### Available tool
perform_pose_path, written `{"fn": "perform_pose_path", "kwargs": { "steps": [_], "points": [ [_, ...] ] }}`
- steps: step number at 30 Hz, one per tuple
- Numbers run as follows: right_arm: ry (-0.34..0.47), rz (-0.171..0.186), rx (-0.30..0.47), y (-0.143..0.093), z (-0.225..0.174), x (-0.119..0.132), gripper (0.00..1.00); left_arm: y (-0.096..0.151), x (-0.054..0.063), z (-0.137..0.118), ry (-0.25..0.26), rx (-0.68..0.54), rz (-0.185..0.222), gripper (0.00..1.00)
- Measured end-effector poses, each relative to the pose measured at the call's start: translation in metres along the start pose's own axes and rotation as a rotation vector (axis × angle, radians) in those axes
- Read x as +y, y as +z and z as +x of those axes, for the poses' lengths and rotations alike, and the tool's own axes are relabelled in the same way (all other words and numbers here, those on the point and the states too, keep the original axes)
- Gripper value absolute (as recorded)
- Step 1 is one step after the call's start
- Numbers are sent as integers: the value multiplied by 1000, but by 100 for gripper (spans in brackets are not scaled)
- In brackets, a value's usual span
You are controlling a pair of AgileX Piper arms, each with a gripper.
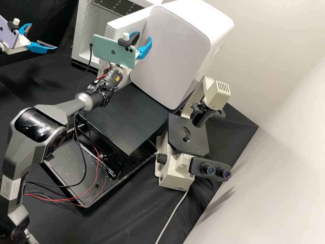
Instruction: Close the incubator door
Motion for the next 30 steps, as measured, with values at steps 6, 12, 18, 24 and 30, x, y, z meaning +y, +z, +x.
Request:
{"fn": "perform_pose_path", "kwargs": {
  "steps": [6,12,18,24,30],
  "points": [
    [-13,6,14,-5,8,-6,0,0,0,0,0,0,0,100],
    [-53,8,11,-9,9,-17,0,0,0,0,0,0,0,100],
    [-69,9,12,-12,9,-20,0,0,0,0,0,0,0,100],
    [-88,29,24,-24,17,-22,0,0,0,0,0,0,0,100],
    [-118,67,65,-49,34,-31,0,0,0,0,0,0,0,100]
  ]
}}
